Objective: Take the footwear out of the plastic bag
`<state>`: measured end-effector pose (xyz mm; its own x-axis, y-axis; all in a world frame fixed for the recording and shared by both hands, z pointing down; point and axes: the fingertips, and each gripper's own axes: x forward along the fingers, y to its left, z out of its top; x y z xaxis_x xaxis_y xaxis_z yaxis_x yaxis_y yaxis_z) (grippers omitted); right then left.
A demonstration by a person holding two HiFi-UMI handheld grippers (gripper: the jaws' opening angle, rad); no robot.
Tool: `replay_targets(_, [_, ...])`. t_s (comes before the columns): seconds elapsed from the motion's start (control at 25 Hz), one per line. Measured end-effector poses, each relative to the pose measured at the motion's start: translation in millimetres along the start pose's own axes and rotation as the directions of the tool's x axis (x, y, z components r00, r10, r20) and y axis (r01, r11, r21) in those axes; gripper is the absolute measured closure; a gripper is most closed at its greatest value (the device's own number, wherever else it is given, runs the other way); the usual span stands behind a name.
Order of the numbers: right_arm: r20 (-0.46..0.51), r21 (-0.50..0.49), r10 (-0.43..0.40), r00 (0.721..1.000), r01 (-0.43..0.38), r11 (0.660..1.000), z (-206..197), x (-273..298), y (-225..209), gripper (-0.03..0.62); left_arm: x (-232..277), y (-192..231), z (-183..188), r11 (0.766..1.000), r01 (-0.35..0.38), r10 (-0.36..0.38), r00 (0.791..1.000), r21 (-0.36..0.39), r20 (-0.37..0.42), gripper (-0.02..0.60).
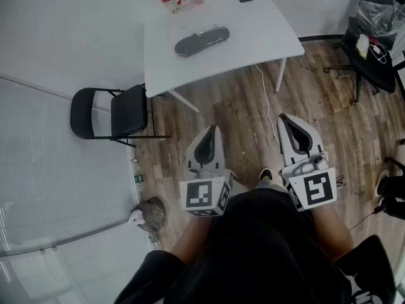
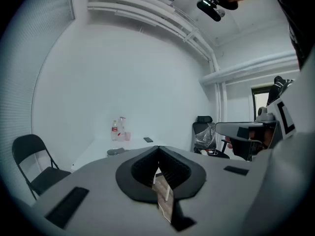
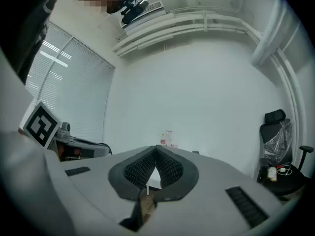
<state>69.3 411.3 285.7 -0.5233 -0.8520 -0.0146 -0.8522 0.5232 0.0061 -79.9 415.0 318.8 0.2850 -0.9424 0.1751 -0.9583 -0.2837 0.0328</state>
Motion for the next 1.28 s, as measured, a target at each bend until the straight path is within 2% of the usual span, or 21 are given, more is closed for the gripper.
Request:
replay_targets(0.16, [-0.002,-0.014,0.028,1.000,-0.028,1.000,-1,1,3,0.577,-2,-3,2,1.000,-0.003,0.003,1.000,0.015,0.011,0.560])
replay_targets(0.48, [0.004,-0.021,0.077,0.997,-0.077,0.997,-8,2,-3,0.577,-5,3,2,0.997,-0.081,0.081,0.996,0.000,0.029,0.560])
replay_targets(0.72, [0.019,0.060,0.082,0.996,-0.083,0.995,-7,3,-16,0.577,-10,2,10,0.993,-0.116,0.115,0.992,0.017,0.041,0.560])
replay_targets(0.92, [0.024,0.105,0.084,0.996,-0.086,0.991,-8,1,-24,0.577,-12,-6,9,0.992,-0.123,0.122,0.992,0.026,0.029,0.560])
replay_targets(1.28, [0.036,0.116,0.077,0.996,-0.081,0.990,-12,-6,-32,0.577,-5,-14,5,0.994,-0.101,0.100,0.995,0.043,0.024,0.560])
